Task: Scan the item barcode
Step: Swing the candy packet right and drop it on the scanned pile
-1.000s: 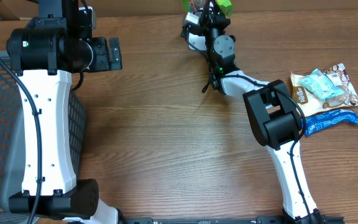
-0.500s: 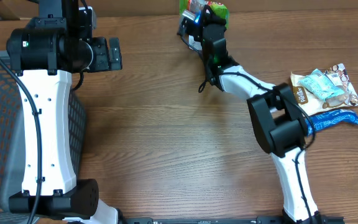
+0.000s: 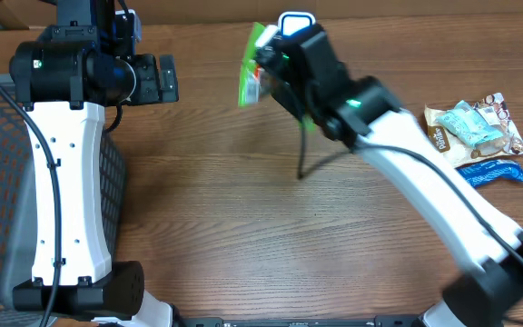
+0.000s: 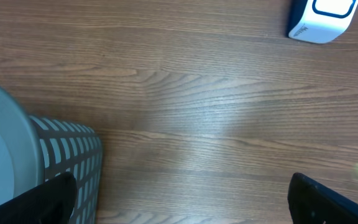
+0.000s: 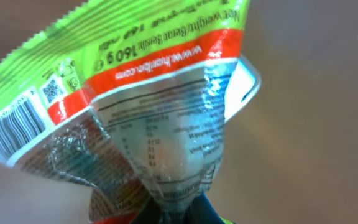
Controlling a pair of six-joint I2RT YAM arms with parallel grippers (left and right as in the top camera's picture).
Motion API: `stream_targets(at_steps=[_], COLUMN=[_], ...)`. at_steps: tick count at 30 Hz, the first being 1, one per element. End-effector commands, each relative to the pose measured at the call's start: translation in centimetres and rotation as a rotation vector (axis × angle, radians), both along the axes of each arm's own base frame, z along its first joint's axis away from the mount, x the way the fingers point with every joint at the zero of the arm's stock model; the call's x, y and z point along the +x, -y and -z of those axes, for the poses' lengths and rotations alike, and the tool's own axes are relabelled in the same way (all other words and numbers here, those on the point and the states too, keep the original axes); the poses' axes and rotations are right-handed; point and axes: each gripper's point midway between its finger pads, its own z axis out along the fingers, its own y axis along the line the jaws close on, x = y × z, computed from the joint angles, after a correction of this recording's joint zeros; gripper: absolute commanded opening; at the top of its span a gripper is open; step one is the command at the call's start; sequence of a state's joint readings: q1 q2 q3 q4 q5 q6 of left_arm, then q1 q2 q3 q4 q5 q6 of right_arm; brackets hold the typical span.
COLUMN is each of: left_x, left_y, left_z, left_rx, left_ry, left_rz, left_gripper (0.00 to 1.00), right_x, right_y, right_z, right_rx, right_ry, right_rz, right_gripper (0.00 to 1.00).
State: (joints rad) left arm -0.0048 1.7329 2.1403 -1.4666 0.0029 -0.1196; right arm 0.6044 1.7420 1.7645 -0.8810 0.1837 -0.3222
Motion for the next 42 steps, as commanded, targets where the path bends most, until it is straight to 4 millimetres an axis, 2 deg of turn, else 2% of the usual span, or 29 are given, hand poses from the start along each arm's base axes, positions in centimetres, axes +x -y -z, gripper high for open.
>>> stream_targets(at_steps=[1, 3, 4, 6, 12, 15, 17, 20, 22, 23, 25, 27, 30, 32, 34, 36, 37, 39, 40, 41, 42], left_x=[0.1, 0.1, 0.1, 0.1, 0.1, 0.1, 0.1, 0.1, 0.1, 0.1, 0.1, 0.1, 0.1, 0.1, 0.1, 0.1, 0.1, 0.1, 0.1, 0.1, 0.1], left_y=[-0.4, -0.4, -0.4, -0.4, -0.4, -0.4, -0.4, -0.4, -0.4, -0.4, -0.4, -0.4, -0.4, -0.4, -0.4, -0.4, -0.4, -0.4, -0.4, -0.4, -0.4], left_z=[-0.7, -0.7, -0.7, -0.7, -0.7, -0.7, -0.7, -0.7, -0.7, -0.7, -0.7, -0.7, -0.7, -0.7, -0.7, -0.7, -0.7, -0.7, -0.7, -0.7, -0.7], left_rx=[0.019, 0.019, 0.019, 0.019, 0.019, 0.019, 0.019, 0.019, 0.019, 0.019, 0.019, 0.019, 0.019, 0.019, 0.019, 0.019, 0.019, 0.019, 0.019, 0.019, 0.019], left_ry=[0.025, 0.025, 0.025, 0.025, 0.025, 0.025, 0.025, 0.025, 0.025, 0.025, 0.025, 0.025, 0.025, 0.025, 0.025, 0.025, 0.025, 0.025, 0.025, 0.025, 0.025], left_rz=[0.007, 0.007, 0.007, 0.007, 0.007, 0.007, 0.007, 0.007, 0.007, 0.007, 0.006, 0.007, 0.007, 0.007, 0.007, 0.007, 0.007, 0.006, 0.006, 0.007, 0.007], left_gripper=[1.0, 1.0, 1.0, 1.0, 0.99, 1.0, 0.99, 1.0, 1.0, 1.0, 1.0, 1.0, 1.0, 1.0, 1.0, 0.99, 1.0, 1.0, 1.0, 1.0, 1.0], right_x=[-4.1, -5.2, -5.5, -5.3, -4.5, -4.7, -5.0, -5.7, -6.2, -6.3, -6.5, -6.7, -6.6, -6.3, -6.4, -7.0, -7.6, -9.0, -9.9, -11.6, -12.4], right_y=[1.5, 4.1, 7.1, 11.1, 24.7, 30.1, 33.0, 36.2, 37.8, 38.4, 38.7, 38.6, 36.9, 34.7, 31.7, 28.5, 27.1, 24.5, 23.3, 21.3, 20.4], right_z=[-1.4, 0.1, 1.1, 1.8, 3.2, 4.4, 5.8, 8.1, 9.2, 9.6, 9.8, 9.3, 6.9, 4.6, 1.6, -1.3, -2.5, -4.9, -6.0, -8.0, -8.8], right_rx=[0.298, 0.247, 0.208, 0.201, 0.318, 0.375, 0.395, 0.413, 0.413, 0.42, 0.452, 0.469, 0.501, 0.538, 0.581, 0.602, 0.605, 0.601, 0.601, 0.61, 0.615], right_ry=[-0.238, -0.324, -0.375, -0.405, -0.462, -0.47, -0.493, -0.542, -0.569, -0.581, -0.6, -0.611, -0.616, -0.604, -0.578, -0.542, -0.522, -0.474, -0.448, -0.398, -0.38], right_rz=[0.237, 0.313, 0.403, 0.576, 1.097, 1.29, 1.388, 1.483, 1.535, 1.551, 1.56, 1.544, 1.427, 1.305, 1.149, 1.002, 0.948, 0.859, 0.815, 0.736, 0.702], right_gripper=[0.04, 0.04, 0.04, 0.04, 0.04, 0.04, 0.05, 0.2, 0.25, 0.34, 0.45, 0.46, 0.46, 0.47, 0.52, 0.64, 0.73, 0.75, 1.0, 1.0, 1.0])
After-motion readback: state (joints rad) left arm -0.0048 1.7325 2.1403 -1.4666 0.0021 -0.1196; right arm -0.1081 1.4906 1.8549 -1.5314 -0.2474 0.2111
